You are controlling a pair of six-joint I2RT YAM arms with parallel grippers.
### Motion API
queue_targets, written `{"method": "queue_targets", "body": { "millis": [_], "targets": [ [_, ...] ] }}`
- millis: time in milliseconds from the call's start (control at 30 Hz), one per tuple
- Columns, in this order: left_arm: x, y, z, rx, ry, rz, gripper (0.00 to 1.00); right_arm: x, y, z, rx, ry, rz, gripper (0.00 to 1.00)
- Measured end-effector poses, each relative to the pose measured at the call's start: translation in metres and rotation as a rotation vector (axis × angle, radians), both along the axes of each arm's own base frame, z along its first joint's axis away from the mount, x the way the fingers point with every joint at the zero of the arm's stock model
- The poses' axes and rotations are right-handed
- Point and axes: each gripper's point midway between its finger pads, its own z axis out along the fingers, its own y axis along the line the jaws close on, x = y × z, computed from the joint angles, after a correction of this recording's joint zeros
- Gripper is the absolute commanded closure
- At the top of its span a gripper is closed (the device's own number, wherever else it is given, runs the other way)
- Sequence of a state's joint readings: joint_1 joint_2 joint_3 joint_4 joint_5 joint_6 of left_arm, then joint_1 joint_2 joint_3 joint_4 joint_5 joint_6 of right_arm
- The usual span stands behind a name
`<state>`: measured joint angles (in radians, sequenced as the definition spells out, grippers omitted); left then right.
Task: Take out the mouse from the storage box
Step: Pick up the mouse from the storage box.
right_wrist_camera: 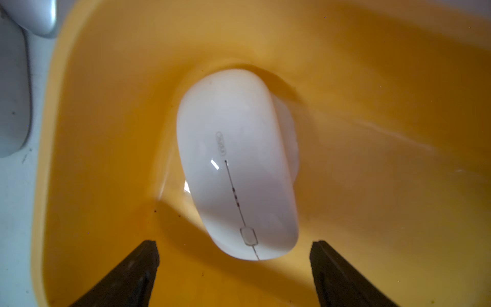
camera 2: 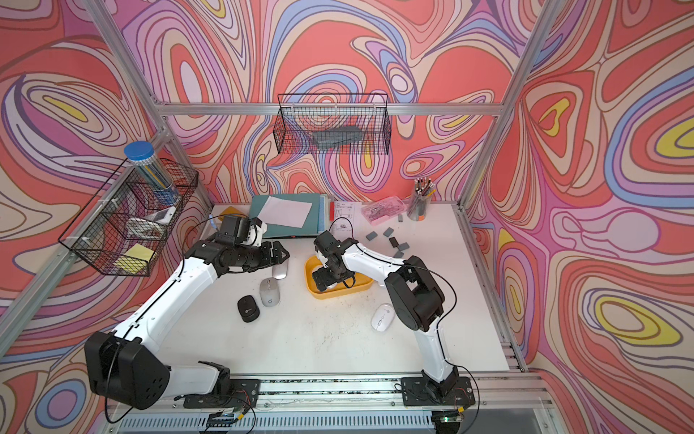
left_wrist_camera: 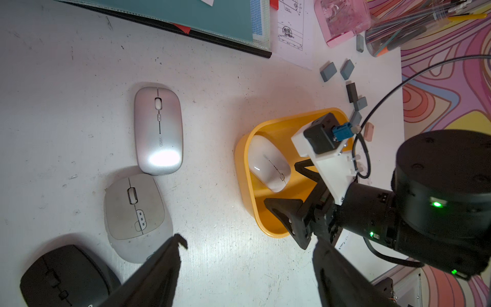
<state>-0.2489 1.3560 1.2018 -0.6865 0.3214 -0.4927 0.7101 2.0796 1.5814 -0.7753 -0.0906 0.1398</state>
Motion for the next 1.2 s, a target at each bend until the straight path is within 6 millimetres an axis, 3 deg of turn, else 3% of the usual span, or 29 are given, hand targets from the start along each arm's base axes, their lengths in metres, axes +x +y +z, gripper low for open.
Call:
{"method": "queue_targets", "body": {
  "millis": [167,433,667,967,1100,1200],
  "targets": [
    [0.0,0.001,0.0,0.005,-0.001,-0.001,0.18,0.005,0.0,-0.013,-0.046,-0.011,0.015,0.09],
    [0.0,0.001,0.0,0.009,-0.003,-0.001,0.19,0.022,-0.035,-0.015,-0.236,-0.112,-0.044,0.09],
    [0.0,0.001,-0.001,0.01,-0.002,-0.001,0.19,0.042,-0.06,-0.007,-0.356,-0.232,-0.131,0.08],
    [0.0,0.002,-0.001,0.012,-0.003,0.001,0.19,0.084,-0.094,0.01,-0.341,-0.314,-0.353,0.08],
    [0.0,0.002,-0.001,0.012,-0.003,0.001,0.19,0.09,-0.094,0.021,-0.264,-0.3,-0.437,0.09],
    [0.0,0.002,-0.001,0.012,-0.003,0.001,0.19,0.084,-0.077,0.034,-0.137,-0.256,-0.489,0.1]
  ]
}}
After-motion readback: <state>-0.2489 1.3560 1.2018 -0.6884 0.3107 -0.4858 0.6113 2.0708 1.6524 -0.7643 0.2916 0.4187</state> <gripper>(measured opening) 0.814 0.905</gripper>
